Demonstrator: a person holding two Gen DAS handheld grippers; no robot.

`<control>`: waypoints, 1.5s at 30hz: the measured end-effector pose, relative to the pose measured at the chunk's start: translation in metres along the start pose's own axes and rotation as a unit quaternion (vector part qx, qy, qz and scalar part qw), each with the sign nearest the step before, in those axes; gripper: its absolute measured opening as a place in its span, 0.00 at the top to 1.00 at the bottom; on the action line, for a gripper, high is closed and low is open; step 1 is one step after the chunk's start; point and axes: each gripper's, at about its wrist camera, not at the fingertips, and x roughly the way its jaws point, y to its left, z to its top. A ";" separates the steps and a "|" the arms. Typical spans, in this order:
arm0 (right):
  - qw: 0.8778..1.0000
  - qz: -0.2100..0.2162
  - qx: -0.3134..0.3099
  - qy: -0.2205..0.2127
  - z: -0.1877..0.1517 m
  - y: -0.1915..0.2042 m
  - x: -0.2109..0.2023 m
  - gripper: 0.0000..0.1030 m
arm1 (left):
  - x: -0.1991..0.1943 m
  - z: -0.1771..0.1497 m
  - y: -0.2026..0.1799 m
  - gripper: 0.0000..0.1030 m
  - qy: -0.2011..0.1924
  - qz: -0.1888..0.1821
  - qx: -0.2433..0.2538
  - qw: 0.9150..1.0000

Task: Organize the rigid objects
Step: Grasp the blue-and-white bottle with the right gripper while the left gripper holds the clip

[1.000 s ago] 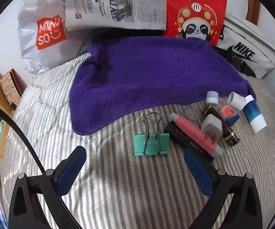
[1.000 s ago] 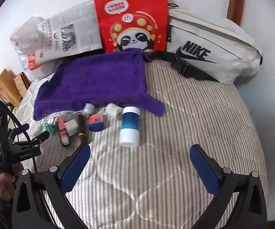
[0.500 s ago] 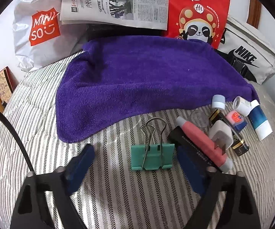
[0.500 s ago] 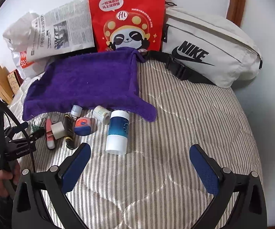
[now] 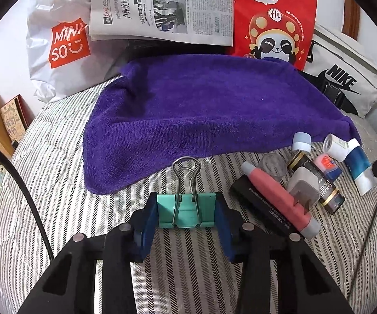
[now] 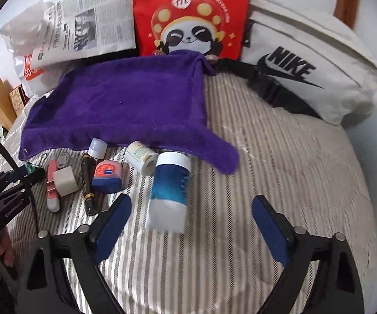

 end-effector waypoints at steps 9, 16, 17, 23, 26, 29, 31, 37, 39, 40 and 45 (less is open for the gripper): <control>0.999 -0.005 -0.019 0.032 -0.006 0.011 0.040 0.31 | 0.000 0.000 0.000 0.61 0.000 0.000 -0.001 1.000; 0.999 0.007 -0.013 0.030 -0.004 0.008 0.047 0.31 | 0.001 0.001 0.000 0.61 0.001 -0.001 -0.001 1.000; 0.999 0.009 -0.010 0.029 -0.004 0.008 0.048 0.31 | 0.001 0.001 0.000 0.61 0.001 -0.001 -0.001 1.000; 1.000 0.011 -0.016 0.023 -0.003 0.010 0.051 0.37 | 0.001 0.001 0.000 0.61 0.001 0.000 -0.001 1.000; 0.999 0.014 -0.024 0.026 -0.004 0.014 0.048 0.48 | 0.001 0.000 0.001 0.61 0.002 -0.001 -0.001 1.000; 0.999 0.017 -0.029 0.031 -0.004 0.016 0.045 0.56 | 0.001 0.000 0.000 0.61 0.001 -0.001 -0.001 1.000; 0.999 0.019 -0.032 0.034 -0.004 0.018 0.045 0.62 | 0.001 0.000 0.000 0.61 0.001 -0.001 -0.001 1.000; 0.998 0.016 -0.044 0.040 -0.004 0.022 0.044 0.62 | 0.001 0.000 0.000 0.61 0.001 0.000 -0.001 1.000; 0.998 0.018 -0.045 0.044 -0.003 0.021 0.043 0.62 | 0.001 0.000 0.000 0.61 0.001 -0.001 -0.001 1.000; 0.998 0.019 -0.046 0.045 -0.003 0.021 0.044 0.62 | 0.001 0.000 0.000 0.61 0.001 0.000 -0.001 1.000; 0.997 0.022 -0.047 0.048 -0.004 0.021 0.042 0.62 | 0.001 0.000 0.000 0.61 0.001 0.002 0.001 1.000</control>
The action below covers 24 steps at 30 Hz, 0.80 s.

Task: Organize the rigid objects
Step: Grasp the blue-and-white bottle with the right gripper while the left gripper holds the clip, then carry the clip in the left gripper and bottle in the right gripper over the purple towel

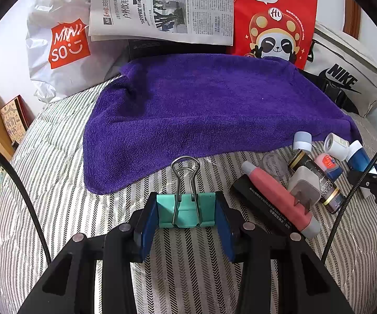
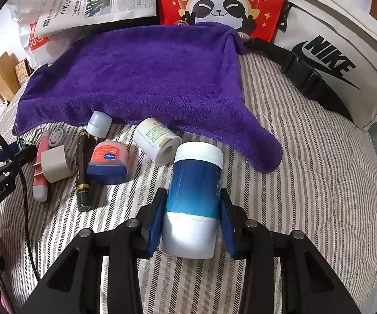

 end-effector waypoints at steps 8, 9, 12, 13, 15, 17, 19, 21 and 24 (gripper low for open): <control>1.000 0.003 0.000 0.003 -0.003 0.000 -0.003 0.63 | -0.001 0.000 -0.002 0.61 0.000 0.002 0.004 1.000; 1.000 0.003 0.000 0.002 -0.004 -0.001 -0.005 0.63 | -0.001 0.001 -0.001 0.61 0.003 0.001 0.005 1.000; 1.000 0.005 0.001 -0.003 -0.005 -0.001 -0.011 0.64 | -0.002 0.003 0.001 0.62 0.013 -0.004 0.007 1.000; 1.000 0.007 0.003 -0.005 -0.004 -0.002 -0.014 0.64 | -0.002 0.003 0.002 0.62 0.017 -0.007 0.003 1.000; 1.000 0.011 0.006 -0.011 -0.004 -0.003 -0.020 0.64 | -0.003 0.002 0.005 0.62 0.021 -0.007 0.000 1.000; 1.000 0.016 0.010 -0.016 -0.004 -0.006 -0.025 0.64 | -0.007 0.002 0.009 0.62 0.020 -0.002 -0.003 1.000; 1.000 0.020 0.013 -0.019 -0.003 -0.008 -0.030 0.64 | -0.014 0.003 0.015 0.62 0.014 -0.002 -0.011 1.000; 0.999 0.021 0.014 -0.022 -0.001 -0.009 -0.034 0.64 | -0.020 0.005 0.023 0.62 0.010 -0.008 -0.024 1.000; 0.999 0.024 0.012 -0.030 0.005 -0.009 -0.039 0.64 | -0.029 0.009 0.034 0.62 0.004 -0.021 -0.042 0.999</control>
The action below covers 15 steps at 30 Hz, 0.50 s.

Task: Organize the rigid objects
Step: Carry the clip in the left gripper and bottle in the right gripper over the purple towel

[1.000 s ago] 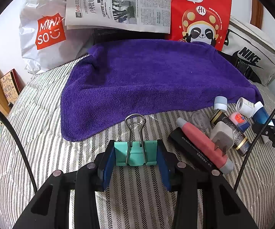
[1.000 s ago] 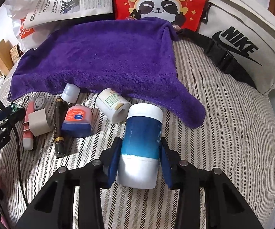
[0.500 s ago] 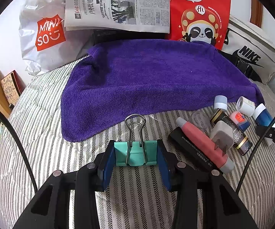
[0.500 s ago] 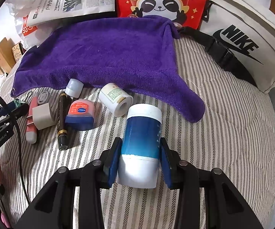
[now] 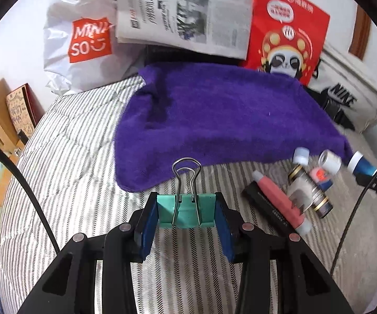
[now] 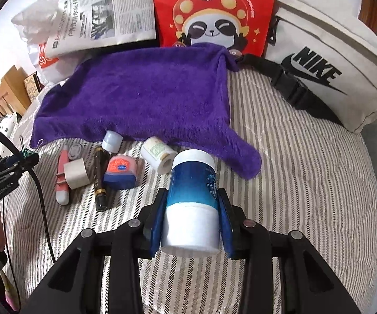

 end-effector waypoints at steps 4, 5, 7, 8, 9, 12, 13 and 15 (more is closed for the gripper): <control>1.000 0.002 -0.006 -0.012 0.008 0.004 -0.005 0.64 | -0.007 0.006 0.010 0.62 -0.008 -0.006 -0.015 1.000; 1.000 0.002 -0.008 -0.015 0.011 0.006 -0.007 0.64 | -0.010 0.008 0.012 0.62 -0.011 -0.008 -0.018 1.000; 1.000 0.005 -0.013 -0.023 0.015 0.009 -0.010 0.64 | -0.013 0.012 0.015 0.62 -0.015 -0.010 -0.020 1.000; 1.000 0.005 -0.015 -0.027 0.017 0.010 -0.012 0.64 | -0.016 0.014 0.016 0.62 -0.017 -0.010 -0.021 1.000; 0.999 0.005 -0.017 -0.030 0.019 0.011 -0.013 0.64 | -0.017 0.015 0.017 0.62 -0.020 -0.010 -0.021 1.000; 0.999 0.006 -0.023 -0.041 0.028 0.014 -0.017 0.64 | -0.023 0.021 0.019 0.62 -0.030 -0.011 -0.019 0.999; 0.999 0.006 -0.023 -0.043 0.031 0.014 -0.018 0.64 | -0.024 0.023 0.019 0.62 -0.032 -0.013 -0.019 0.999; 0.998 0.008 -0.025 -0.050 0.036 0.015 -0.020 0.64 | -0.027 0.028 0.021 0.62 -0.038 -0.018 -0.022 0.999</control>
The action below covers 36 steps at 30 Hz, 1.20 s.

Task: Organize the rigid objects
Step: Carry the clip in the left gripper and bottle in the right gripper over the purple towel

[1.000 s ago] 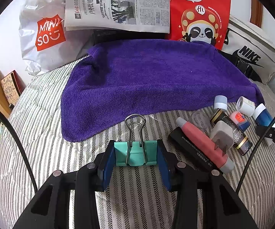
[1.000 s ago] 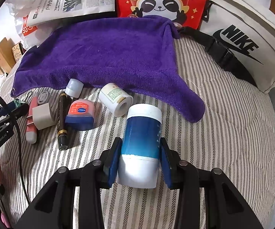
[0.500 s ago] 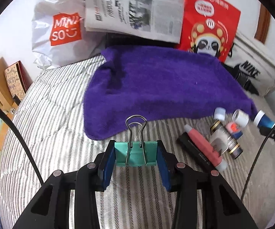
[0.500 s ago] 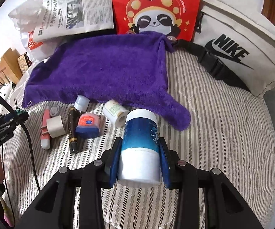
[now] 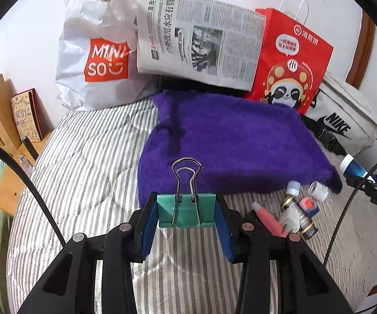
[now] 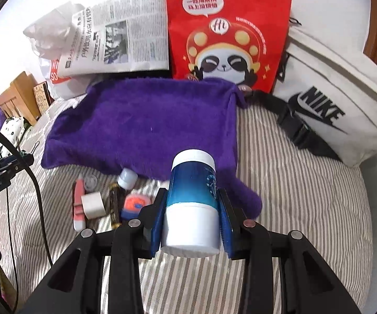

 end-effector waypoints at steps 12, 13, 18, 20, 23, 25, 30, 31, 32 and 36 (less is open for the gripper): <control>1.000 0.005 0.007 -0.020 0.033 -0.005 0.016 0.64 | 0.006 0.039 0.004 0.62 -0.014 -0.013 0.006 1.000; 1.000 0.006 0.006 -0.020 0.036 -0.005 0.019 0.64 | 0.009 0.043 0.004 0.62 -0.014 -0.015 0.006 1.000; 1.000 0.003 -0.003 -0.020 0.056 -0.006 0.043 0.64 | 0.034 0.062 0.003 0.62 -0.008 -0.028 0.003 1.000; 1.000 -0.002 -0.007 -0.020 0.063 -0.006 0.056 0.64 | 0.044 0.067 0.003 0.62 -0.007 -0.036 -0.002 0.999; 1.000 -0.010 -0.015 -0.013 0.076 -0.007 0.078 0.64 | 0.058 0.073 0.003 0.62 -0.006 -0.044 -0.007 0.999; 1.000 -0.010 -0.019 -0.011 0.084 -0.007 0.092 0.64 | 0.067 0.076 0.004 0.62 -0.002 -0.044 -0.010 0.999; 1.000 -0.020 -0.019 0.001 0.104 -0.010 0.127 0.64 | 0.086 0.081 0.005 0.62 0.008 -0.046 -0.014 0.999; 1.000 -0.024 -0.018 0.003 0.109 -0.011 0.136 0.64 | 0.088 0.081 0.005 0.62 0.010 -0.047 -0.014 0.999; 0.999 -0.026 -0.018 0.007 0.112 -0.012 0.141 0.64 | 0.090 0.082 0.006 0.62 0.011 -0.047 -0.015 0.999; 0.999 -0.029 -0.012 0.028 0.122 -0.016 0.163 0.64 | 0.099 0.083 0.007 0.62 0.018 -0.048 -0.016 0.999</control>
